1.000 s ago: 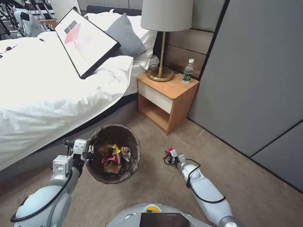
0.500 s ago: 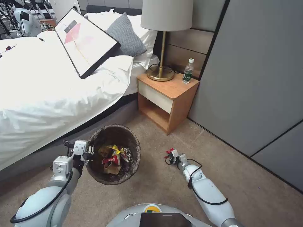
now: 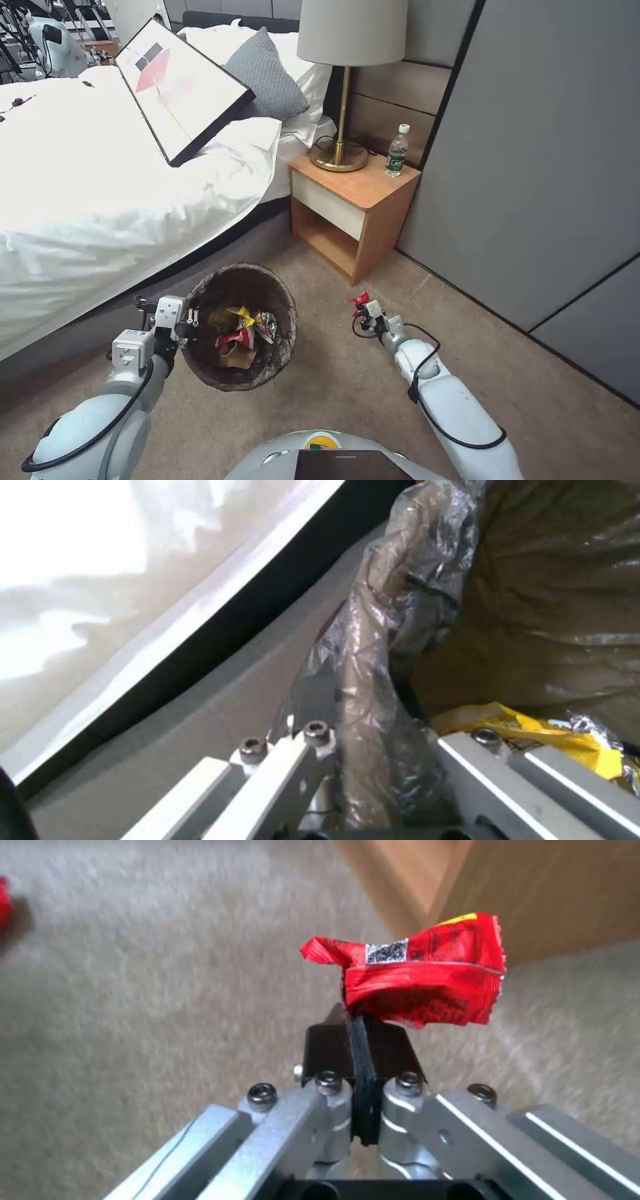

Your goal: Pick up the trash bin, then pick up the garbage from the floor and place it into the trash bin.

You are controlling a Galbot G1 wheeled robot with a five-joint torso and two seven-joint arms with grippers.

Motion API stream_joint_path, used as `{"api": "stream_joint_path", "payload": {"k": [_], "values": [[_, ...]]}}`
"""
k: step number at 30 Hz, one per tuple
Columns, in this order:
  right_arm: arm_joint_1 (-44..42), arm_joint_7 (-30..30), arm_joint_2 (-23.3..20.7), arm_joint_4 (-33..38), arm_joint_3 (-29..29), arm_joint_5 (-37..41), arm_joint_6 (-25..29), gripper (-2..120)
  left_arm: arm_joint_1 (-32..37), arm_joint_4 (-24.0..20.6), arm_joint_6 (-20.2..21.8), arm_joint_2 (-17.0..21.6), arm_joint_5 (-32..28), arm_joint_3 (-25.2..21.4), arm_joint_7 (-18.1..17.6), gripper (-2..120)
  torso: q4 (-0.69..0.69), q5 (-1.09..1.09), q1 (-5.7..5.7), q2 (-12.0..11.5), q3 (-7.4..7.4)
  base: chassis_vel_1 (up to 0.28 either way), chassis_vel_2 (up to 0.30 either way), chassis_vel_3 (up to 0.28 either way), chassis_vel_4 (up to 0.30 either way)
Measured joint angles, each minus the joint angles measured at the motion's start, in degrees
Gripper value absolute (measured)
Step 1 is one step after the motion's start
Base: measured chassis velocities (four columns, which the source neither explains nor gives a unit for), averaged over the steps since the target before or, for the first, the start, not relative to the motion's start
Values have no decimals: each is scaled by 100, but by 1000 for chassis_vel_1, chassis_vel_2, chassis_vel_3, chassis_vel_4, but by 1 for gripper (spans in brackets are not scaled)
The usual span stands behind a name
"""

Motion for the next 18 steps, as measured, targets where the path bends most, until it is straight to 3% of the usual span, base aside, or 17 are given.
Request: {"api": "stream_joint_path", "payload": {"k": [11,18], "values": [[-480,6,-996,2365,138,601,-392,0,-12,0,24,51,-155,-7,-26,2,0,-2,0,0,0,0,0,0,0],[-434,12,-1354,3236,154,1270,-738,0,-40,0,59,94,-275,22,-56,2,-1,0,0,0,0,0,0,0,0]]}}
